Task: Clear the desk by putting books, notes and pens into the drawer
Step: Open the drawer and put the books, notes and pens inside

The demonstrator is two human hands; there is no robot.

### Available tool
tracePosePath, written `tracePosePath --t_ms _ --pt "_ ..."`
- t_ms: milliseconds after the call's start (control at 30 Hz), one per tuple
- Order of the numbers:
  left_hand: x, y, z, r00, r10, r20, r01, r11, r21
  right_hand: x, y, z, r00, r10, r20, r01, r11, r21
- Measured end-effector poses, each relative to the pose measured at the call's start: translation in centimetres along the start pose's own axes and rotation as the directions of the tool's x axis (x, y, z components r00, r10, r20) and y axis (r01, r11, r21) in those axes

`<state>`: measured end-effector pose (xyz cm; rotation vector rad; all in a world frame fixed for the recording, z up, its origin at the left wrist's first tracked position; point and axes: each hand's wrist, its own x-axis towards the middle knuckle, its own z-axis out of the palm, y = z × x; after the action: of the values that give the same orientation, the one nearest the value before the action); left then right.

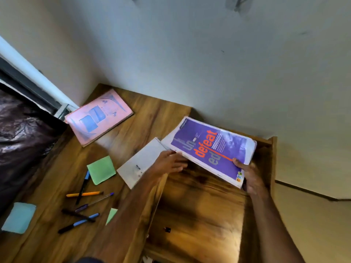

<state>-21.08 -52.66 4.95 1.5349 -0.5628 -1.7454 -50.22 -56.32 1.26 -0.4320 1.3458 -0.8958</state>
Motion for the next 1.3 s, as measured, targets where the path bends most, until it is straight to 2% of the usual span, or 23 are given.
tracePosePath --t_ms 67,133,267,433,500,667,767,867,1033,1100,1167,1233,1300 --pt "0.8 -2.2 0.9 0.993 -0.120 0.007 0.118 0.985 0.126 0.2 -0.6 -1.8 0.997 -0.037 -0.066 0.033 0.998 -0.059" --pt "1.3 -3.9 1.5 0.987 -0.158 0.009 0.151 0.958 0.243 0.2 -1.0 -3.1 0.996 -0.052 -0.078 0.045 0.996 -0.083" --pt "1.3 -5.3 2.6 0.992 -0.118 0.043 0.090 0.904 0.417 0.1 -2.0 -4.9 0.989 -0.089 -0.122 0.076 0.991 -0.110" --pt "1.9 -5.8 3.9 0.993 -0.107 0.039 0.072 0.856 0.511 1.3 -1.4 -5.9 0.970 -0.136 -0.199 0.073 0.953 -0.293" --pt "2.4 -6.1 4.1 0.992 -0.121 0.031 0.086 0.842 0.533 2.2 -0.9 -5.6 0.976 -0.124 -0.181 0.054 0.936 -0.348" --pt "3.9 -6.8 4.2 0.997 -0.051 -0.050 0.071 0.775 0.628 5.6 0.5 -2.5 0.995 -0.013 -0.101 -0.016 0.960 -0.281" --pt "4.6 -6.5 4.6 0.998 -0.032 -0.062 0.066 0.722 0.689 8.3 2.0 -0.4 0.998 0.026 -0.059 -0.045 0.938 -0.345" --pt "5.6 -6.4 4.7 0.999 -0.027 -0.044 0.050 0.676 0.735 10.2 2.8 -0.1 0.989 -0.005 -0.149 -0.058 0.910 -0.411" --pt "7.3 -7.2 4.7 0.997 0.035 -0.064 0.033 0.572 0.820 12.7 4.5 -3.1 0.945 -0.036 -0.325 -0.108 0.905 -0.412" --pt "8.0 -7.6 4.8 0.997 0.053 -0.060 0.021 0.549 0.836 13.0 4.7 -3.8 0.907 -0.141 -0.397 -0.092 0.853 -0.514" --pt "8.9 -8.2 4.9 0.996 0.074 -0.041 -0.001 0.492 0.871 12.7 5.0 -4.2 0.877 -0.264 -0.402 -0.083 0.740 -0.668" --pt "9.7 -8.7 5.2 0.996 0.091 0.006 -0.041 0.383 0.923 12.0 6.1 -4.4 0.878 -0.336 -0.342 -0.049 0.646 -0.762" --pt "10.8 -8.8 5.4 0.995 0.070 0.065 -0.080 0.242 0.967 11.3 7.9 -4.3 0.907 -0.373 -0.196 0.028 0.518 -0.855"
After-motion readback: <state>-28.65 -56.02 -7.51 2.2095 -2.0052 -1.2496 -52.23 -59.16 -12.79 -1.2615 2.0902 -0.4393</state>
